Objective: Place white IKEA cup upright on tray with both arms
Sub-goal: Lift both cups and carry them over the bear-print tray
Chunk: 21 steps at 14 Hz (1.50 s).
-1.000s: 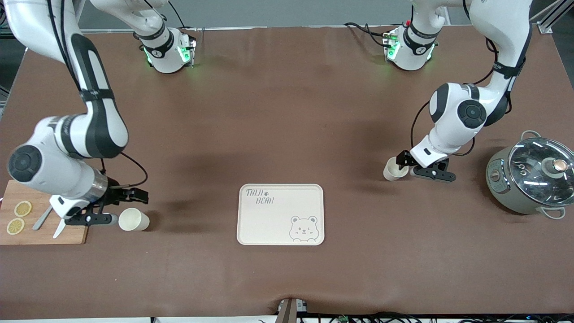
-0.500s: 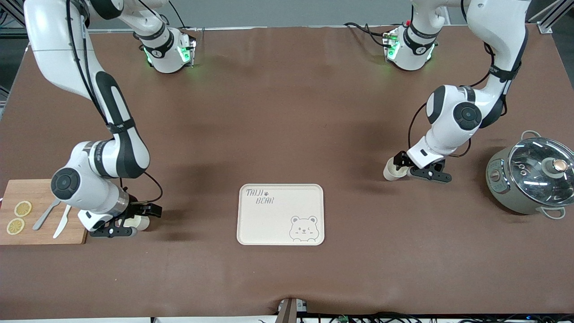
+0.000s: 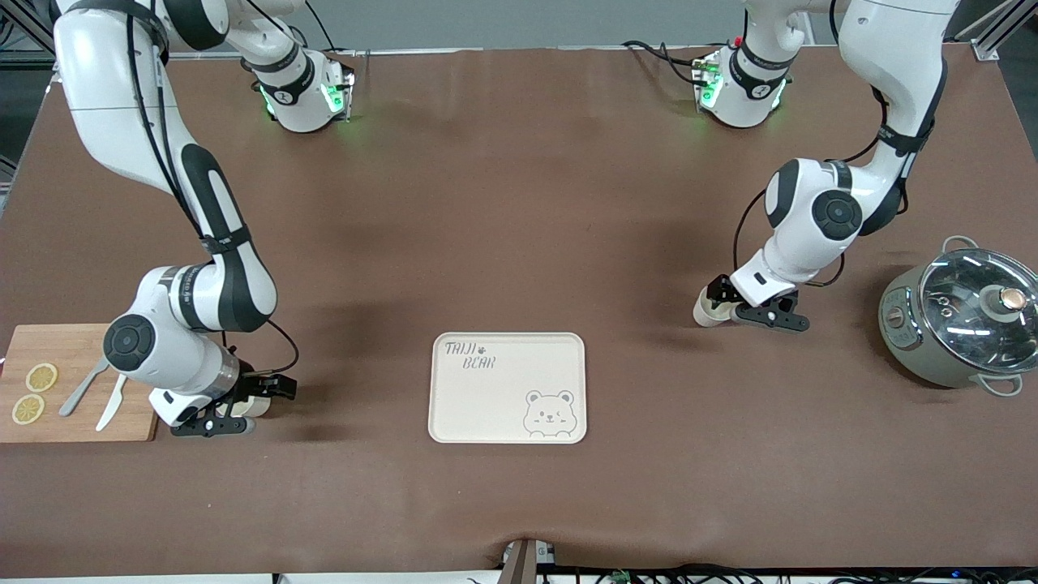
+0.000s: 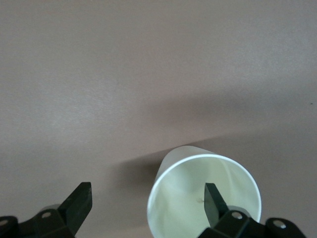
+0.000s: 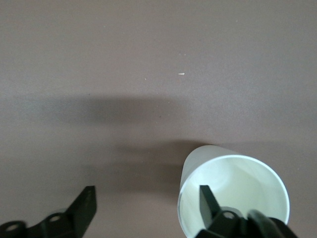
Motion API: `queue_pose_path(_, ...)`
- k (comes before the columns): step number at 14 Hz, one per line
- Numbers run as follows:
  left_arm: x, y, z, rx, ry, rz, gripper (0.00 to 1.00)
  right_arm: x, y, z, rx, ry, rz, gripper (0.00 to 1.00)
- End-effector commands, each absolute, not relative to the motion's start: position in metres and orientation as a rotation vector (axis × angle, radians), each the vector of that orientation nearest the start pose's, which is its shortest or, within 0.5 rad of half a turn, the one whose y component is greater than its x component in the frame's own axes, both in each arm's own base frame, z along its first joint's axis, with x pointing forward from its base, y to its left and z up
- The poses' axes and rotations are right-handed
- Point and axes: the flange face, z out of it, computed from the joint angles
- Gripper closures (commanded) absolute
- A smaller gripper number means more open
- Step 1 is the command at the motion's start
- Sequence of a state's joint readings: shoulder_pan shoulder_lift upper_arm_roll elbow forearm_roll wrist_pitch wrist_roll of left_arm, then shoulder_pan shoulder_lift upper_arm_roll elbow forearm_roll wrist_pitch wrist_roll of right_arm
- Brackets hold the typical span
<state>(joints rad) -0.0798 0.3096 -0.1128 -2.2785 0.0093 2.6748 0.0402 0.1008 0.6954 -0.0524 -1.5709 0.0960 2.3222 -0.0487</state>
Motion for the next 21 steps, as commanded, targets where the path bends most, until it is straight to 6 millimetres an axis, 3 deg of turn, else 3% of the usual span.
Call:
queue_pose_path(1, 0.532, -0.110, 0.224, -3.140, 0.412, -0.152, 0.00, 0.714, 0.042, 0.241, -3.108, -0.103, -0.104, 0.75)
queue_pose_path(2, 0.532, -0.110, 0.223, -3.140, 0.412, -0.150, 0.00, 0.714, 0.042, 0.241, -3.110, -0.104, -0.106, 0.89)
queue_pose_path(3, 0.531, -0.110, 0.220, -3.147, 0.374, -0.139, 0.29, 0.714, 0.042, 0.241, -3.109, -0.102, -0.108, 1.00)
queue_pose_path(4, 0.529, -0.108, 0.217, -3.148, 0.357, -0.130, 0.99, 0.715, 0.041, 0.242, -3.110, -0.103, -0.111, 1.00)
queue_pose_path(11, 0.531, -0.115, 0.219, -3.149, 0.361, -0.139, 1.00, 0.717, 0.042, 0.244, -3.122, -0.138, -0.121, 1.00)
queue_pose_path(14, 0.544, -0.122, 0.233, -3.158, 0.307, -0.188, 1.00, 0.722, 0.047, 0.259, -3.116, -0.151, -0.163, 1.00)
queue_pose_path(18, 0.579, -0.174, 0.277, -3.180, 0.170, -0.175, 1.00, 0.728, 0.071, 0.283, -3.098, -0.186, -0.217, 1.00)
queue_pose_path(21, 0.614, -0.246, 0.296, -3.187, 0.072, -0.067, 1.00, 0.728, 0.101, 0.292, -3.081, -0.229, -0.238, 1.00)
